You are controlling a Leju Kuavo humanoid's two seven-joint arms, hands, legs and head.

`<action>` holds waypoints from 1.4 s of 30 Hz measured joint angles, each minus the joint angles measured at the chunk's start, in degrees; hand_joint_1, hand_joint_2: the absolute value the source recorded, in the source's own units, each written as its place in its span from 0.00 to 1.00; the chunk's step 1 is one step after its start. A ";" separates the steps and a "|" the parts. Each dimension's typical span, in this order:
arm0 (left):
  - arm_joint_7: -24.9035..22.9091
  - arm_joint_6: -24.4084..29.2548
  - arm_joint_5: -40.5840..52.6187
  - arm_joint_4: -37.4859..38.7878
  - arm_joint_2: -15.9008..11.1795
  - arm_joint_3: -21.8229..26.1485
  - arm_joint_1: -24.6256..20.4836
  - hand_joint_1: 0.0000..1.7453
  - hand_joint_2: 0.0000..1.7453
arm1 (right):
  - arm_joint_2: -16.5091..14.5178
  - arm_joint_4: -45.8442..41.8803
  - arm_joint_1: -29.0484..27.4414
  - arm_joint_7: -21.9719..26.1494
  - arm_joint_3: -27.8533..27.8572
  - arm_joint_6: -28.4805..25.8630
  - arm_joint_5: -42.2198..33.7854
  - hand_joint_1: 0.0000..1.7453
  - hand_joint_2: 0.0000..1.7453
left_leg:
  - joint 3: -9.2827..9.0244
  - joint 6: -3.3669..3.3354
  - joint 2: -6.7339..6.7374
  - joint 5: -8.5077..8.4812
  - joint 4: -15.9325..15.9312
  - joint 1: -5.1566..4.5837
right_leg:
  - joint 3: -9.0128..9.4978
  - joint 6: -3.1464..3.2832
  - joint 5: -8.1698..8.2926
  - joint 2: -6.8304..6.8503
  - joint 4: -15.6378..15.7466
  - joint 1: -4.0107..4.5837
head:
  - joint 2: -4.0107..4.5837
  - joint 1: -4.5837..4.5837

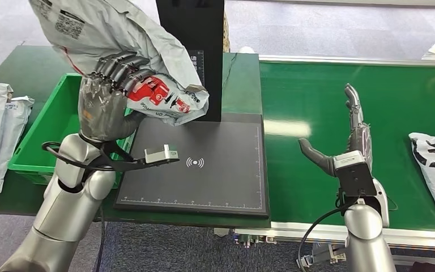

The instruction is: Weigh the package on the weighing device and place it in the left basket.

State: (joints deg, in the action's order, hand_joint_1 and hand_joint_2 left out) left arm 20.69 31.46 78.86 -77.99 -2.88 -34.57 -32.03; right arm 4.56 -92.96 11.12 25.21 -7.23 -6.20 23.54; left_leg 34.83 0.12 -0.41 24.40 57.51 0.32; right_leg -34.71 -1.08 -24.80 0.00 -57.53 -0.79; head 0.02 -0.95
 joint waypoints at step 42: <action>-20.15 -52.74 0.29 58.23 -8.05 26.03 -26.25 0.12 1.00 | -0.23 2.58 4.37 -2.79 -3.50 1.98 3.68 0.00 1.00 | 0.18 0.11 0.16 -0.16 0.02 0.05 | -0.26 0.16 0.16 -0.16 -0.09 0.04 | 0.00 0.05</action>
State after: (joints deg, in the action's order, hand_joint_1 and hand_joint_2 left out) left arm 0.54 -21.27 79.15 -19.76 -10.93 -8.54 -58.28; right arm 4.33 -90.38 15.48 22.42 -10.73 -4.22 27.22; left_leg 35.01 0.24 -0.26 24.24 57.54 0.37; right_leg -34.97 -0.92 -24.65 -0.16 -57.63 -0.75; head 0.02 -0.89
